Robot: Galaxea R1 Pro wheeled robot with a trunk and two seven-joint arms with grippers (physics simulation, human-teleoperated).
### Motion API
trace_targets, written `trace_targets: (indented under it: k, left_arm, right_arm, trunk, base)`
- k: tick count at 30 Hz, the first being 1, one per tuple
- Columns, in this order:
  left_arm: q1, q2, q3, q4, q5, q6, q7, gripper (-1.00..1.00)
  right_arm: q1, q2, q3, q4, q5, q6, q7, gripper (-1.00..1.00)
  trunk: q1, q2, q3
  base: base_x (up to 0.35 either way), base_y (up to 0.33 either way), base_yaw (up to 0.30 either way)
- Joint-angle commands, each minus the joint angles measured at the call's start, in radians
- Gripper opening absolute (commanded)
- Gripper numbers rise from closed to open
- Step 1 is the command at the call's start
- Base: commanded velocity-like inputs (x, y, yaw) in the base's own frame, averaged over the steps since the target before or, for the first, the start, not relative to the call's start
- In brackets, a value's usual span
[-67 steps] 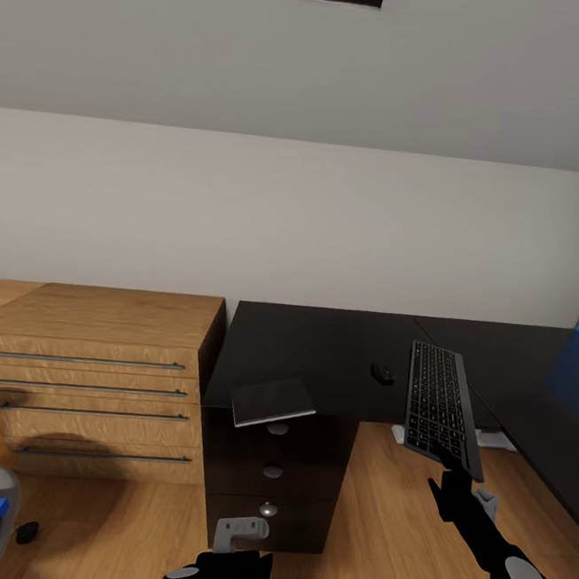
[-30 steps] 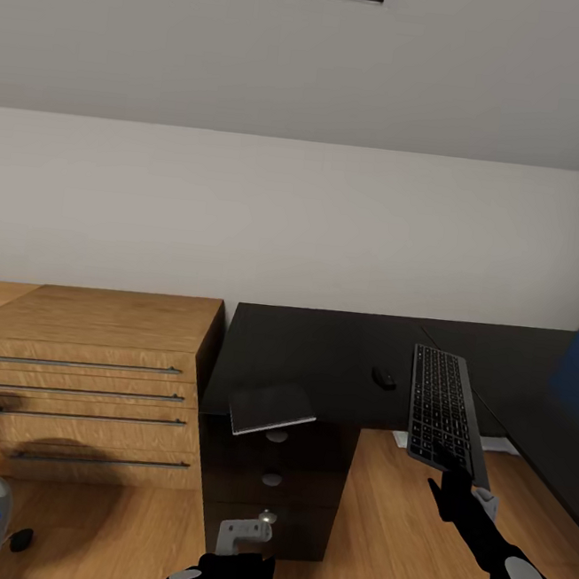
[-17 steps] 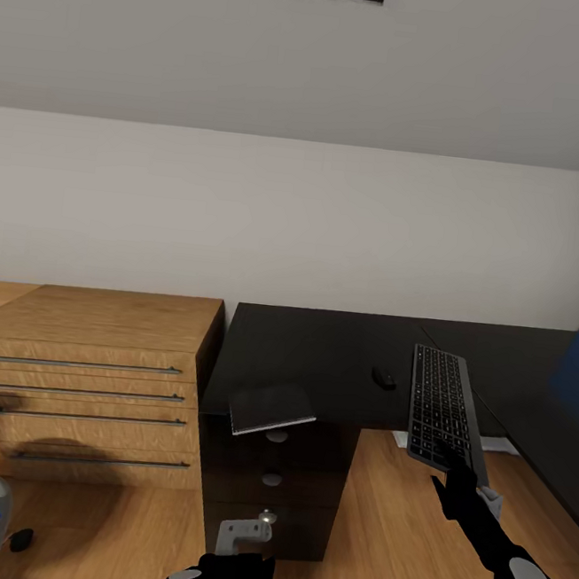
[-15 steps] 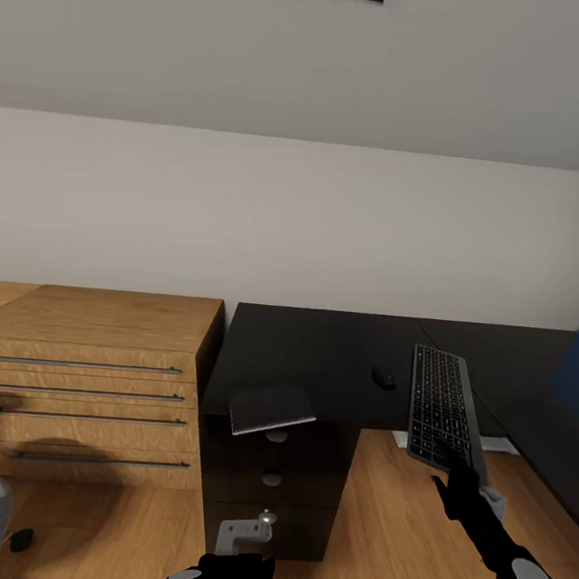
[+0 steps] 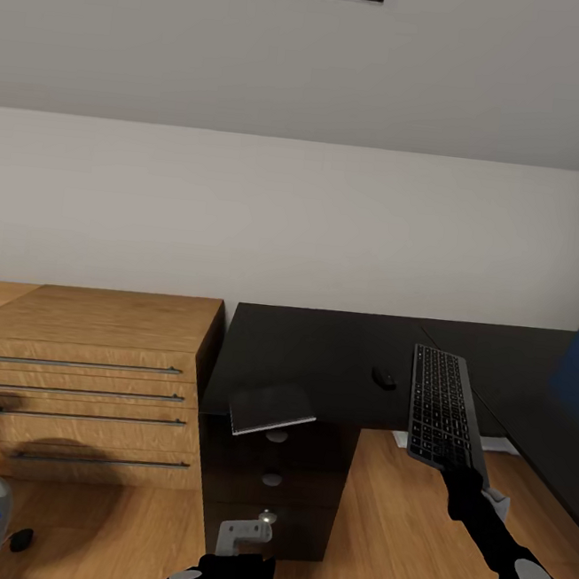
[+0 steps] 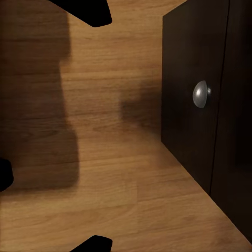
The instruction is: In the bedroom, organize the workspace by keeping the computer under the desk, ensuring the monitor is on the desk, placing the keyboard on the desk next to the monitor, placing the mouse on the desk next to the keyboard, moving the folder from the swivel chair onto the desk next to the mouse, stacking the notebook on top of the folder with the pen on top of the notebook, and positioning the swivel chair next to the desk.
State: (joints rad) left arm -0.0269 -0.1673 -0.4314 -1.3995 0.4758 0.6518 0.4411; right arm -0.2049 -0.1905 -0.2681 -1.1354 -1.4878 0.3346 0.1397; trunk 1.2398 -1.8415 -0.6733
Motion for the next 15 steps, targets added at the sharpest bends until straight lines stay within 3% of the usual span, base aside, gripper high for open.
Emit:
trace_targets:
  k: [1,10,15]
  left_arm:
    - [-0.001,0.000,-0.001,-0.001,0.011,0.002,0.010,1.00]
    - [-0.001,0.000,-0.001,-0.001,0.010,0.002,0.009,1.00]
    - [-0.001,-0.001,-0.001,-0.001,0.009,0.002,0.014,1.00]
  right_arm:
    - [-0.001,0.000,-0.002,0.000,-0.006,0.006,0.002,-1.00]
    - [-0.001,0.000,-0.002,0.000,-0.006,0.006,0.001,-1.00]
    - [0.000,0.001,-0.002,-0.022,-0.007,0.006,0.000,-1.00]
  trunk:
    - [0.000,0.000,-0.001]
    - [0.000,0.000,-0.001]
    - [-0.019,0.035,0.015]
  base:
    - [0.000,0.000,0.000]
    - [0.000,0.000,0.000]
    - [0.000,0.000,0.000]
